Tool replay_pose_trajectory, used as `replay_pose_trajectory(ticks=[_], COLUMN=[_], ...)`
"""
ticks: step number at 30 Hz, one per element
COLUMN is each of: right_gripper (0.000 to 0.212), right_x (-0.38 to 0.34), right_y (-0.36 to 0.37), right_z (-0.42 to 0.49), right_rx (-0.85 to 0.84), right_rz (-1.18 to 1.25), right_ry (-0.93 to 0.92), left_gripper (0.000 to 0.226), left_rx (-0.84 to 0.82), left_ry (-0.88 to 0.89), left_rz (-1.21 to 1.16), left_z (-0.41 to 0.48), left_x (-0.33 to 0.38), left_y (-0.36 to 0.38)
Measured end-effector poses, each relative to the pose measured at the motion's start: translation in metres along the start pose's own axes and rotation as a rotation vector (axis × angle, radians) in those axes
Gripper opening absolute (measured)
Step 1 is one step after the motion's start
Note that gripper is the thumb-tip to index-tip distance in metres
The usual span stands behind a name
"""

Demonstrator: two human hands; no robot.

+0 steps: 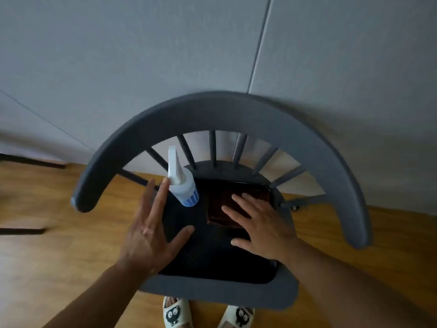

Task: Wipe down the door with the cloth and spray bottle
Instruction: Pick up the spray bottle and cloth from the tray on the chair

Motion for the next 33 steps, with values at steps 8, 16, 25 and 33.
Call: replay_pose_trajectory(ticks=[8,16,25,33], right_gripper=[0.082,0.077,0.068,0.048], right_x=[0.022,0.034,0.039,0.028], right_y=[0.053,0.057,0.055,0.044], right_z=[0.050,0.060,0.060,0.053], right_rx=[0.113,0.159,0.269,0.491], right_rz=[-0.156,-0.205,-0.217,-0.111], right_ry=[-0.085,-0.104,-0.085,-0.023], left_gripper=[0.108,0.101,0.098,0.093], left_rx=[0.208,0.286,0.332,0.372], left_ry=[0.298,0.501,0.560,0.583], left_rz=[-0.024,0.029,0.006,-0.016], left_z=[0.020,0.042,0.054,0.062], left_x=[-0.006,0.009,0.010,0.009], left_y=[0.016,0.012,0.017,0.020])
Point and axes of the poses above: each hand's wrist, its own z-axis towards the middle knuckle, its own y-axis out of the palm, x = y × z, the point moved 10 cm from there along z, towards the middle knuckle, and after that the axes turned 5 degrees about -y, right-handed, at the moved point
